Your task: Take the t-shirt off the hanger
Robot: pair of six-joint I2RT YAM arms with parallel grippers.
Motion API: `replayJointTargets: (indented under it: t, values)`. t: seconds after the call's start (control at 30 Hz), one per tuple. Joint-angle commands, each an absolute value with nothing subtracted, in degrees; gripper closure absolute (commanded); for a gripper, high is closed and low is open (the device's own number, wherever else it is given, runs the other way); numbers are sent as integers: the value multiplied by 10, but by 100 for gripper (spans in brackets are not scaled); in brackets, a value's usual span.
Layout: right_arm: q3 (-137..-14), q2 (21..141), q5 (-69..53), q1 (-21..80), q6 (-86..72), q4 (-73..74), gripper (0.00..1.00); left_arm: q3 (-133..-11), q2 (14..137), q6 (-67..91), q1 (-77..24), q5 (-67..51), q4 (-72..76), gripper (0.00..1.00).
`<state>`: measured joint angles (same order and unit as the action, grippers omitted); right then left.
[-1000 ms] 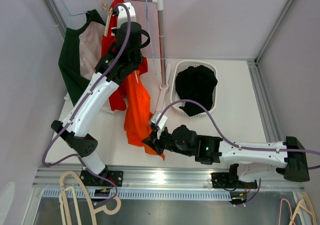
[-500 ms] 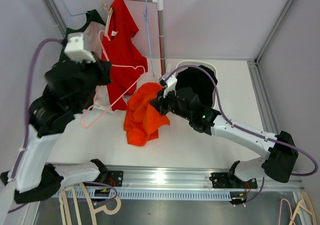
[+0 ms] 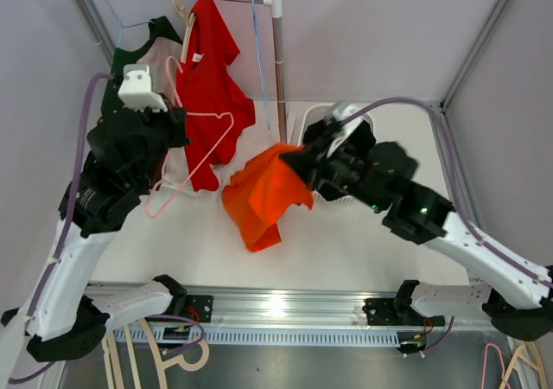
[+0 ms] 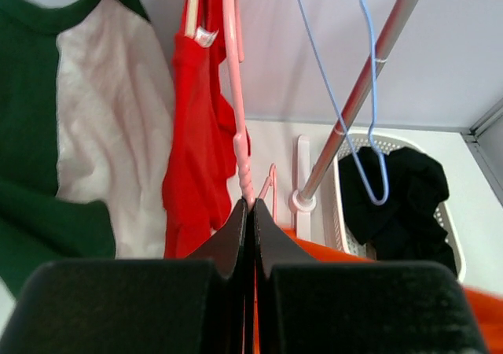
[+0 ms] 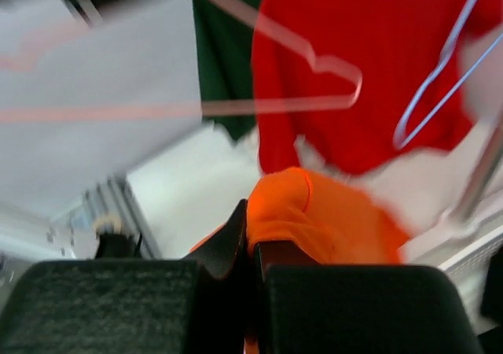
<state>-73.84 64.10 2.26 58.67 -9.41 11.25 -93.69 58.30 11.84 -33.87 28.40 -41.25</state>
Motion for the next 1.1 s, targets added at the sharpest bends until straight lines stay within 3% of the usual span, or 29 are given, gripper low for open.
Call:
replayJointTargets:
  t: [0.0, 0.13, 0.2, 0.33, 0.5, 0.63, 0.93, 1.07]
  values:
    - [-845, 617, 88, 569, -41, 122, 100, -947, 605, 81, -329, 238, -322, 99]
    - [-931, 650, 116, 541, 23, 69, 100, -1020, 651, 65, -328, 243, -306, 99]
    - [-937, 667, 133, 529, 47, -41, 100, -1048, 685, 50, -326, 250, -294, 99]
    - [-1052, 751, 134, 476, 68, -71, 100, -1106, 740, 5, -315, 235, -269, 99]
    - [-1163, 837, 114, 393, 66, -134, 100, -1075, 753, -29, -292, 170, -179, 99]
    - [-1344, 946, 96, 337, 40, -115, 100, -1081, 784, -40, -277, 158, -170, 99]
    - [-1399, 1018, 78, 222, -77, -228, 100, -1069, 855, -37, -236, 149, -106, 99]
    - [-1446, 1064, 56, 193, -105, -196, 100, -1078, 886, -35, -223, 156, -76, 99]
